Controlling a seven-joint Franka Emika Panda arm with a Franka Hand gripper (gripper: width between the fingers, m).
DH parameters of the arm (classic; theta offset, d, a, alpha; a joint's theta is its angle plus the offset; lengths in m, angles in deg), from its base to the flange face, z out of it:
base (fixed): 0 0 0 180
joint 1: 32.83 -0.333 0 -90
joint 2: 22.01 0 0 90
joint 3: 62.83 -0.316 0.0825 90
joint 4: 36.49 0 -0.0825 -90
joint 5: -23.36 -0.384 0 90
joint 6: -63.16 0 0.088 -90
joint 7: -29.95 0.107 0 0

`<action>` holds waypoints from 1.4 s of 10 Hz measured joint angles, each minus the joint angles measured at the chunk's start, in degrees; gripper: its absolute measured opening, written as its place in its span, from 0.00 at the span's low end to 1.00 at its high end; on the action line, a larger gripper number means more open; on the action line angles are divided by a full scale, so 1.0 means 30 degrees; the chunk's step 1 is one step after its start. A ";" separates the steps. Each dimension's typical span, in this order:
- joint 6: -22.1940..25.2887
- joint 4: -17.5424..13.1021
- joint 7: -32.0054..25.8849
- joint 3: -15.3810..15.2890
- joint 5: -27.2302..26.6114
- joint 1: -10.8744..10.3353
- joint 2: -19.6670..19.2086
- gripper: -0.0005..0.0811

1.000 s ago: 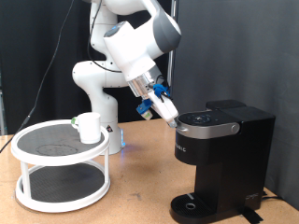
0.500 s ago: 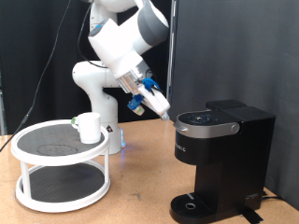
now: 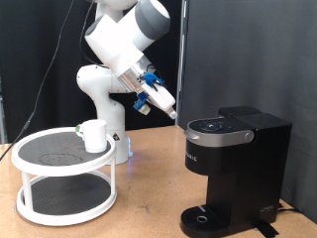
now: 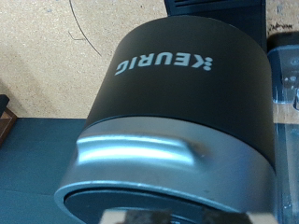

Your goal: Make a cup of coffee with the keurig machine

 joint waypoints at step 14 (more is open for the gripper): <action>0.4865 0.4504 0.3573 0.2884 0.0303 0.2539 0.5138 0.01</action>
